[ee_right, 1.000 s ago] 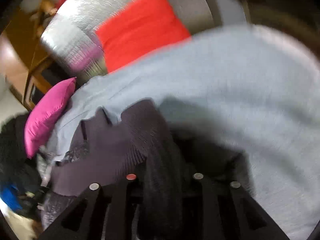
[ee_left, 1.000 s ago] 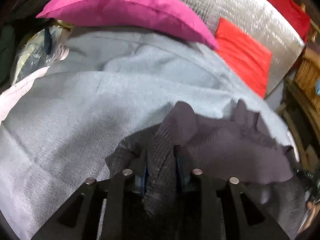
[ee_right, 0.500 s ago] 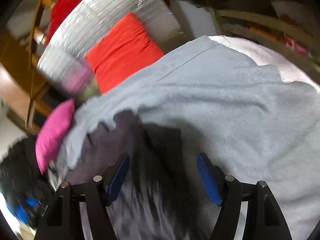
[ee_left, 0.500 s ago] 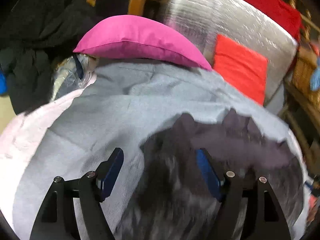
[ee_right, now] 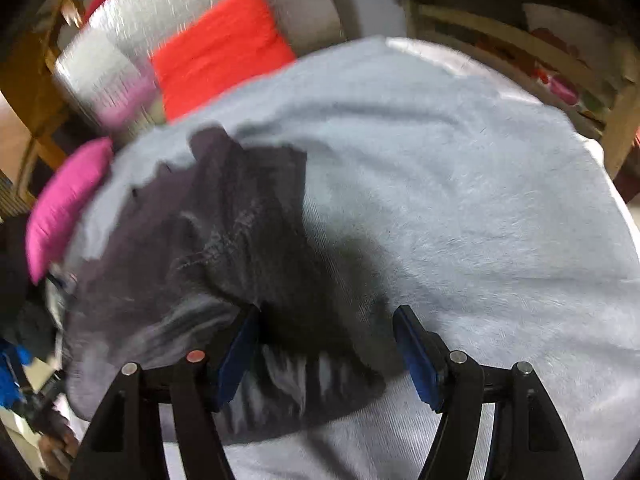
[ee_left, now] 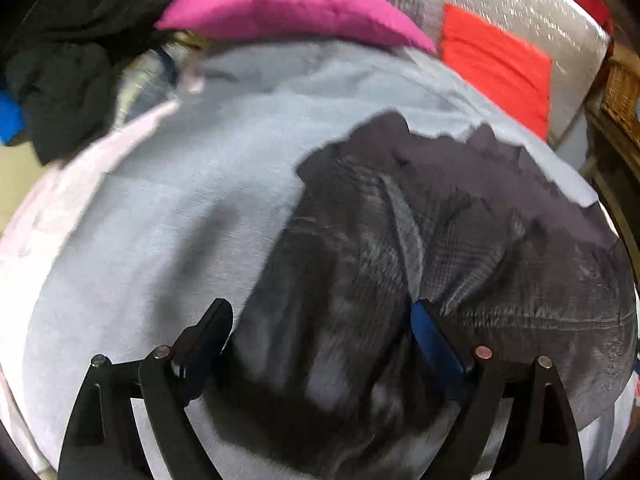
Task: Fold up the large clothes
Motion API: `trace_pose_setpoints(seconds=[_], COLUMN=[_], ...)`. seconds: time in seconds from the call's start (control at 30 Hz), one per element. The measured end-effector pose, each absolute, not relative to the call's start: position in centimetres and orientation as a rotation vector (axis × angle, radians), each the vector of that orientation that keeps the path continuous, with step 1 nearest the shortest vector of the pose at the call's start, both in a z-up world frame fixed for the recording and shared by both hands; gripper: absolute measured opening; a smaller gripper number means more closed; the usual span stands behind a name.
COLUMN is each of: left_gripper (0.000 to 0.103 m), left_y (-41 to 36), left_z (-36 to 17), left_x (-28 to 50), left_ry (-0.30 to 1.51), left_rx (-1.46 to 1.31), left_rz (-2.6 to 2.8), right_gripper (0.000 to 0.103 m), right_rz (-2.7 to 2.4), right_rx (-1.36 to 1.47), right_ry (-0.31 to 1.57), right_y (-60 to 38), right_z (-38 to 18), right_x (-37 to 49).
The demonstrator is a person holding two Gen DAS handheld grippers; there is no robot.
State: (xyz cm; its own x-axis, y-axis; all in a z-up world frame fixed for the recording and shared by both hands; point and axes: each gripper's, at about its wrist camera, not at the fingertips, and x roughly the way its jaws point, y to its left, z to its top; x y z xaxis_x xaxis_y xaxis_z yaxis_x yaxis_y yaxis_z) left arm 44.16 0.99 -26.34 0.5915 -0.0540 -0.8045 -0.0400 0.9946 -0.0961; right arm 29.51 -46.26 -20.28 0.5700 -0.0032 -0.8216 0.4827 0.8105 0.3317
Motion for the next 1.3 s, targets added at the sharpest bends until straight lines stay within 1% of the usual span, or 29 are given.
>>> trace_pose_setpoints(seconds=[0.13, 0.17, 0.2, 0.23, 0.3, 0.47, 0.53, 0.6, 0.63, 0.67, 0.7, 0.77, 0.87, 0.93, 1.03, 1.13, 1.3], left_gripper=[0.091, 0.091, 0.091, 0.091, 0.091, 0.091, 0.091, 0.091, 0.092, 0.092, 0.092, 0.092, 0.092, 0.092, 0.092, 0.092, 0.092], left_y=[1.5, 1.8, 2.0, 2.3, 3.1, 6.6, 7.4, 7.2, 6.9, 6.6, 6.3, 6.0, 5.2, 4.8, 4.4, 4.1, 4.2], left_z=[-24.0, -23.5, -23.2, -23.0, -23.2, -26.0, -26.7, -26.9, -27.1, -27.4, -27.7, -27.8, -26.5, -25.0, -22.3, -20.8, -21.1], left_x=[41.6, 41.2, 40.9, 40.9, 41.8, 44.8, 45.6, 46.1, 46.5, 46.8, 47.2, 47.6, 47.1, 46.4, 44.5, 42.3, 39.2], left_ry=[0.828, 0.805, 0.79, 0.779, 0.803, 0.938, 0.945, 0.931, 0.931, 0.936, 0.945, 0.953, 0.918, 0.884, 0.785, 0.738, 0.798], left_rx=[-0.15, -0.152, -0.152, -0.15, -0.143, -0.233, -0.289, -0.275, -0.233, -0.202, -0.172, -0.16, -0.084, -0.052, -0.064, -0.084, -0.291], left_rz=[-0.033, -0.024, -0.014, -0.004, 0.009, 0.012, -0.019, -0.035, -0.01, 0.013, 0.038, 0.059, 0.081, 0.083, 0.044, 0.023, -0.065], right_gripper=[0.072, 0.069, 0.064, 0.062, 0.062, 0.063, 0.063, 0.062, 0.061, 0.053, 0.05, 0.05, 0.05, 0.05, 0.051, 0.059, 0.071], right_rz=[-0.249, -0.237, -0.228, -0.22, -0.207, -0.218, -0.195, -0.183, -0.193, -0.207, -0.216, -0.256, -0.253, -0.24, -0.204, -0.177, -0.058], right_rx=[0.577, 0.571, 0.561, 0.558, 0.572, 0.666, 0.738, 0.763, 0.763, 0.784, 0.826, 0.856, 0.814, 0.787, 0.759, 0.702, 0.792], right_ry=[0.779, 0.751, 0.734, 0.733, 0.764, 0.93, 0.947, 0.946, 0.954, 0.95, 0.94, 0.931, 0.948, 0.927, 0.849, 0.786, 0.74], right_y=[-45.9, -45.7, -45.5, -45.5, -45.3, -47.7, -48.5, -48.8, -48.9, -49.1, -49.4, -50.0, -49.7, -49.2, -48.2, -46.6, -43.9], right_z=[-17.3, -16.7, -16.2, -16.0, -16.5, -20.9, -22.3, -23.2, -23.4, -23.4, -23.4, -23.5, -23.3, -22.0, -19.3, -16.9, -15.6], right_x=[27.3, 27.1, 27.0, 27.3, 28.7, 32.1, 32.6, 33.0, 33.2, 33.3, 33.1, 32.8, 32.9, 32.7, 31.9, 30.4, 27.1])
